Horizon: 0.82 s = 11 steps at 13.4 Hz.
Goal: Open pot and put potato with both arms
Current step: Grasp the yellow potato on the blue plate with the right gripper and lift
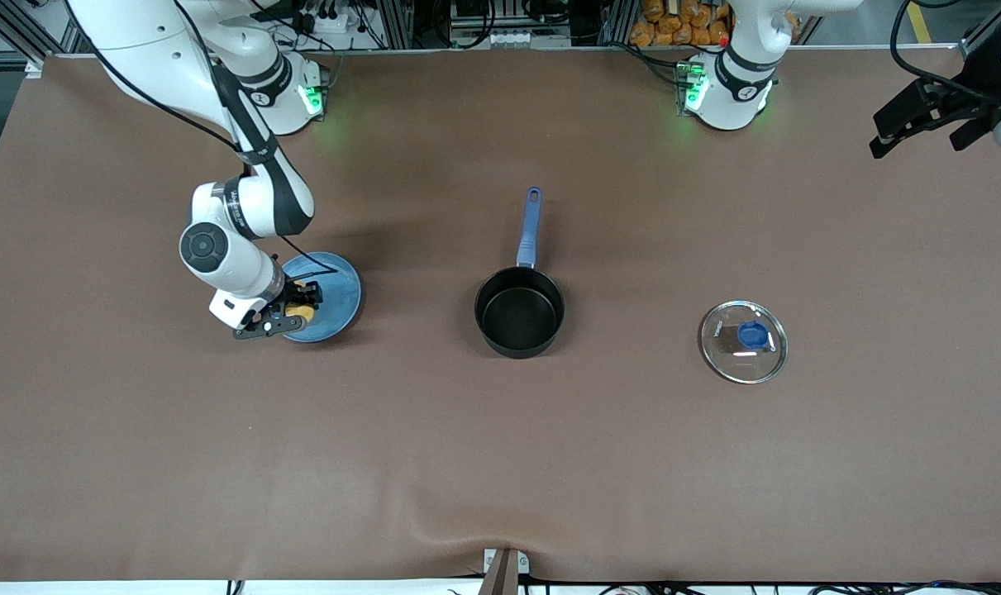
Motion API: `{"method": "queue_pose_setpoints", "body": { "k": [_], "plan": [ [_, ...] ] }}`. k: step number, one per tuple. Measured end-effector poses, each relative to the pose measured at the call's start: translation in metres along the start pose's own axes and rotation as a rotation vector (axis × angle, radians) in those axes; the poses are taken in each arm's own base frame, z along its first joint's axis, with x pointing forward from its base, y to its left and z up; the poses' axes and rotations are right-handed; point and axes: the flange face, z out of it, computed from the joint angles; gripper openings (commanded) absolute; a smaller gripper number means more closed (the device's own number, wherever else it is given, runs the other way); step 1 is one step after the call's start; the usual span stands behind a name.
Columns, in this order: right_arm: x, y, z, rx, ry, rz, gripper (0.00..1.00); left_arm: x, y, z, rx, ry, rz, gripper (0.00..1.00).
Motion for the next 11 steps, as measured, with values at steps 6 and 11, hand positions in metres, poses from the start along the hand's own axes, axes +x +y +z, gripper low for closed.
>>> {"method": "queue_pose_setpoints", "body": {
  "k": [6, 11],
  "plan": [
    [0.002, -0.001, -0.013, 0.005, -0.003, 0.000, 0.00, 0.000, 0.000, 0.005, 0.003, -0.012, 0.001, 1.00],
    [0.010, -0.008, -0.106, 0.033, -0.006, -0.003, 0.00, -0.001, -0.005, 0.006, 0.007, -0.032, -0.008, 1.00]
  ]
}}
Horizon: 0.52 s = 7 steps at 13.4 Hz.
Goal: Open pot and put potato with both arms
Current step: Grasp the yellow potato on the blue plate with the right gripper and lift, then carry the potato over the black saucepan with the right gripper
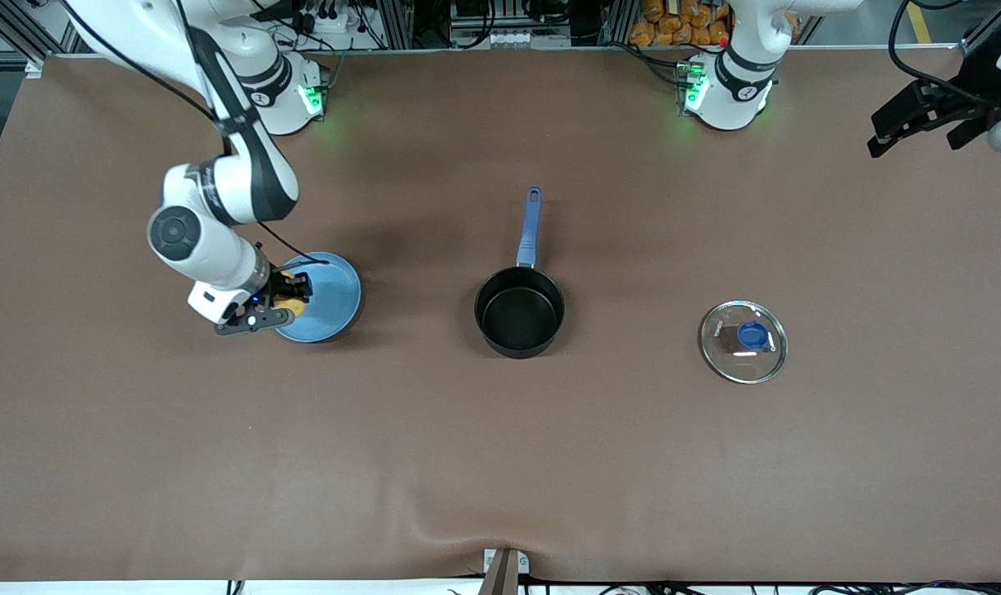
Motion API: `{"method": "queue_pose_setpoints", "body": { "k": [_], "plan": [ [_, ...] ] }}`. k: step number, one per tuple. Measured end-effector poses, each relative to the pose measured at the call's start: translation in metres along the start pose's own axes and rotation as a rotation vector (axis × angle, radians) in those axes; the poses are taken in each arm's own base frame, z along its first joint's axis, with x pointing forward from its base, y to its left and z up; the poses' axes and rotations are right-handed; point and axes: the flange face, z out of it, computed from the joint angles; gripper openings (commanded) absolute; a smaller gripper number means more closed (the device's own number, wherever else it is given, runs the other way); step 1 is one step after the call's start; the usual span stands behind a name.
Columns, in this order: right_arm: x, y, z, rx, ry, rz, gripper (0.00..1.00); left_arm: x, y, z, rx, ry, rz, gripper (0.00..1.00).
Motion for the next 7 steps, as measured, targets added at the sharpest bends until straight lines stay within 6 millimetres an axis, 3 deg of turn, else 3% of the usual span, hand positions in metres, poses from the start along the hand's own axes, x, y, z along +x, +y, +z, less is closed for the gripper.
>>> {"method": "queue_pose_setpoints", "body": {
  "k": [2, 4, 7],
  "plan": [
    [0.006, -0.014, -0.048, 0.010, 0.009, 0.024, 0.00, 0.000, -0.002, 0.000, 0.001, -0.005, -0.003, 1.00],
    [0.014, -0.040, -0.088, 0.015, 0.028, 0.035, 0.00, -0.001, -0.001, 0.001, 0.001, -0.007, -0.001, 1.00],
    [0.022, -0.087, -0.126, 0.023, 0.069, 0.058, 0.00, -0.002, 0.001, 0.001, 0.003, -0.013, 0.003, 1.00]
  ]
}}
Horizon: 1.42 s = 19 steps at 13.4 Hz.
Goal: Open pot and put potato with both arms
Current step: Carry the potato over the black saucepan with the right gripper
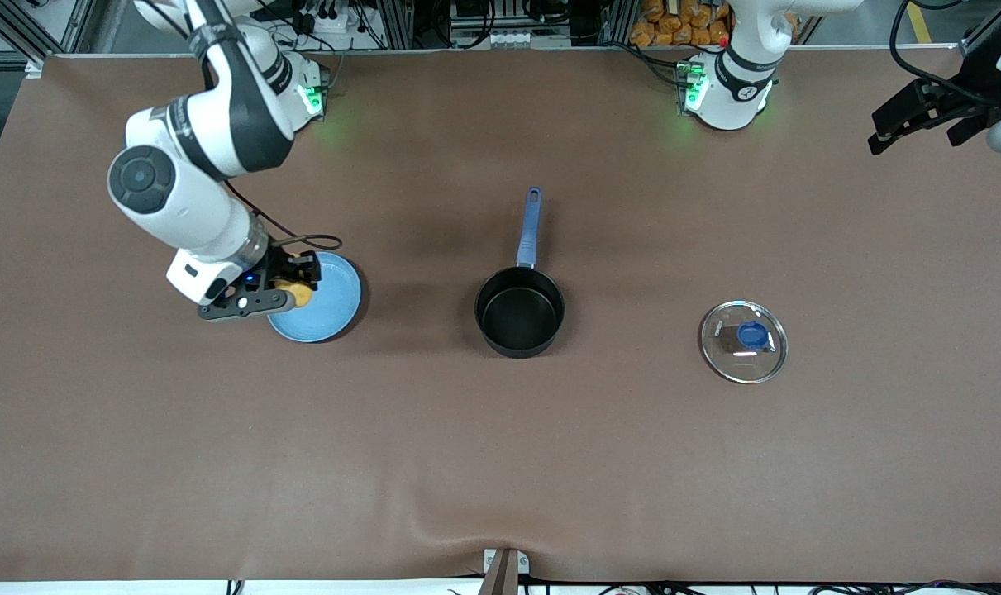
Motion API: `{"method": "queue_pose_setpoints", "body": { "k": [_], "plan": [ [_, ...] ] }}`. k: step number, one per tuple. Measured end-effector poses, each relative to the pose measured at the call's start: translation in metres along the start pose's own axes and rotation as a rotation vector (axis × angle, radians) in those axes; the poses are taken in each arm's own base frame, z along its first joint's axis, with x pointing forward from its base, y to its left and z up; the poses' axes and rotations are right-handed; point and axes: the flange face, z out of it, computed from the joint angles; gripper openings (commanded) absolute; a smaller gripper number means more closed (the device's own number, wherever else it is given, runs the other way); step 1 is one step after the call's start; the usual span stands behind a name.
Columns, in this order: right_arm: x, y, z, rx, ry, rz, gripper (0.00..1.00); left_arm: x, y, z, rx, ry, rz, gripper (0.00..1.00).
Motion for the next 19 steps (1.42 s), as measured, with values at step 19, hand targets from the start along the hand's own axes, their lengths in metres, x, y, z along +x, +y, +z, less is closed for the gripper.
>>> {"method": "queue_pose_setpoints", "body": {
  "k": [19],
  "plan": [
    [0.011, -0.313, 0.148, -0.057, 0.100, 0.257, 0.00, -0.001, 0.002, 0.002, 0.002, -0.007, 0.004, 1.00]
  ]
}}
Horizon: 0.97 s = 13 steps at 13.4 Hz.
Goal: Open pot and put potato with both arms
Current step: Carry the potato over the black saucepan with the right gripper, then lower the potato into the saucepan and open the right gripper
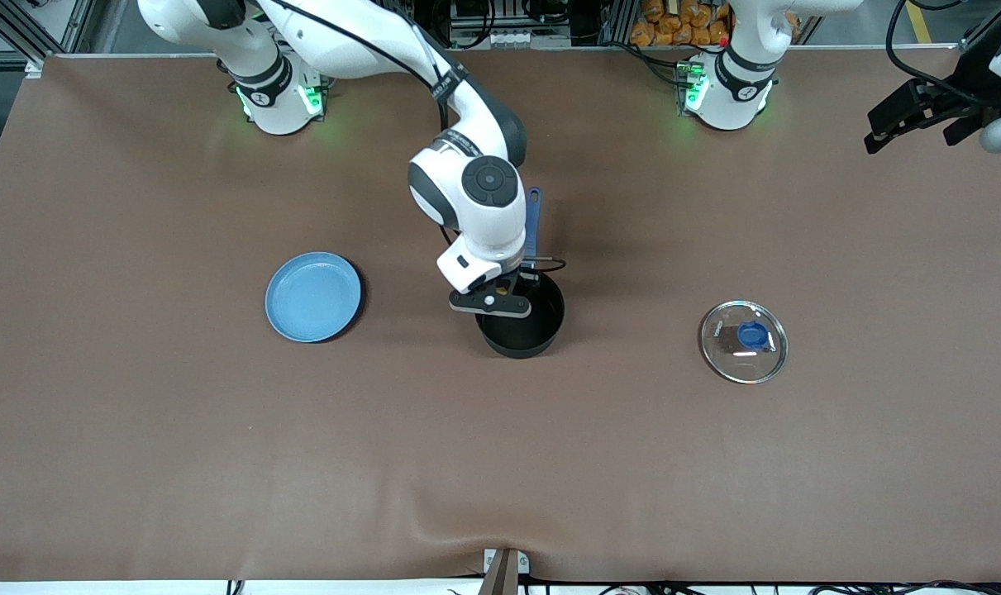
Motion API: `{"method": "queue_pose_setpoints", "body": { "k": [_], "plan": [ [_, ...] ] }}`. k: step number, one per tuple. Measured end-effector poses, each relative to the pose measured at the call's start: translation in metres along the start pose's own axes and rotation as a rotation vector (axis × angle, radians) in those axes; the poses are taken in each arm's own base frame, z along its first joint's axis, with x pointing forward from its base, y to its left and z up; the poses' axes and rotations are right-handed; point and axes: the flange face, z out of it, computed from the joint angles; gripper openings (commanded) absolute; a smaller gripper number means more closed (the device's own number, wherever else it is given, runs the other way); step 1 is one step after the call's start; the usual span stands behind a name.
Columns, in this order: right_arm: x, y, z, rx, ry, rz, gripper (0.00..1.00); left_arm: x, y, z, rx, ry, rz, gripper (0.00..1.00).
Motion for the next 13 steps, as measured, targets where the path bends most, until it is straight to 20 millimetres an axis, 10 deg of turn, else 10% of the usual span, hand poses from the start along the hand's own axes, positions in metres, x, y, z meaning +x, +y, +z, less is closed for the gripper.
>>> {"method": "queue_pose_setpoints", "body": {
  "k": [13],
  "plan": [
    [-0.017, -0.021, 0.077, 0.017, 0.041, -0.013, 0.00, 0.001, -0.002, 0.002, 0.001, -0.004, -0.003, 1.00]
  ]
}}
